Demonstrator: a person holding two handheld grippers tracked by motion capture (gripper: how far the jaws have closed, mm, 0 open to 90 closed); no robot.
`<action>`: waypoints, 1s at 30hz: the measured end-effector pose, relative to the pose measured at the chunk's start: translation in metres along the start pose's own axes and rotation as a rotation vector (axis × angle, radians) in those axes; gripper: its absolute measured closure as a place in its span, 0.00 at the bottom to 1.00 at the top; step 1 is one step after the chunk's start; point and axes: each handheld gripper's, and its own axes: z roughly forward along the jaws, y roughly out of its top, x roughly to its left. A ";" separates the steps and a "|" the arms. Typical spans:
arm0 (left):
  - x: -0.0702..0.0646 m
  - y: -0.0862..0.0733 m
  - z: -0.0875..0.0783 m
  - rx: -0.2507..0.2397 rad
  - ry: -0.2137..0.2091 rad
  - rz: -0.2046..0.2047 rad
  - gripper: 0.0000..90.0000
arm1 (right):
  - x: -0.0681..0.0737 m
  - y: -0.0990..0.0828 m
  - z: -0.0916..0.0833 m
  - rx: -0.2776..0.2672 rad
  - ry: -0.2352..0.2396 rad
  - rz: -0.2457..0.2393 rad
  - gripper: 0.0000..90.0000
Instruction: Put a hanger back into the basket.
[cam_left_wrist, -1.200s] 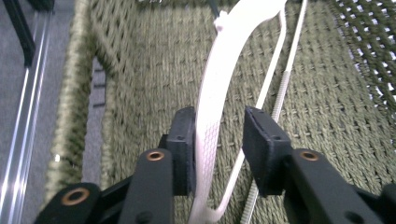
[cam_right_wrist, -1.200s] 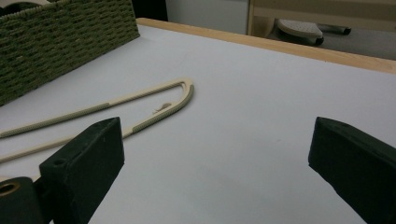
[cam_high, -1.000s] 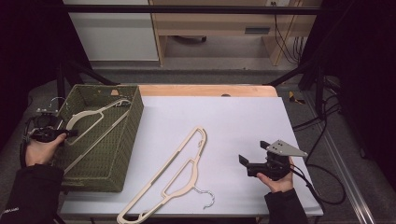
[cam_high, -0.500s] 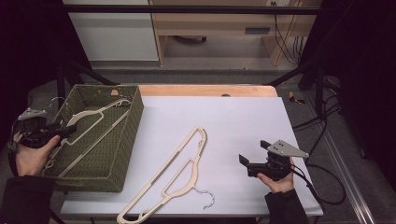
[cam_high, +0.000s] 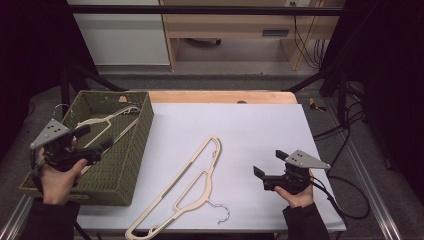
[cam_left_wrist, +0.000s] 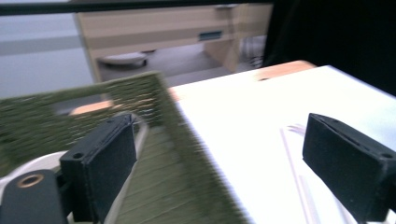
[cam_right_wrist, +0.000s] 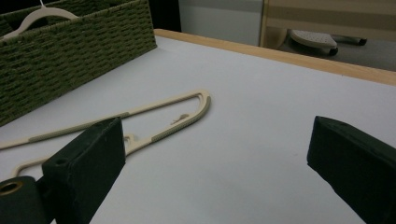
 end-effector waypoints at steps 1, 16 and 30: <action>-0.007 -0.001 0.001 -0.005 -0.017 0.010 0.10 | 0.001 0.000 0.000 -0.002 0.010 -0.009 0.05; -0.090 -0.041 0.032 0.032 -0.204 0.082 0.08 | 0.029 0.005 0.013 0.016 0.116 -0.033 0.06; -0.103 -0.072 0.046 0.123 -0.266 0.078 0.08 | 0.054 -0.001 0.030 0.091 0.174 -0.056 0.11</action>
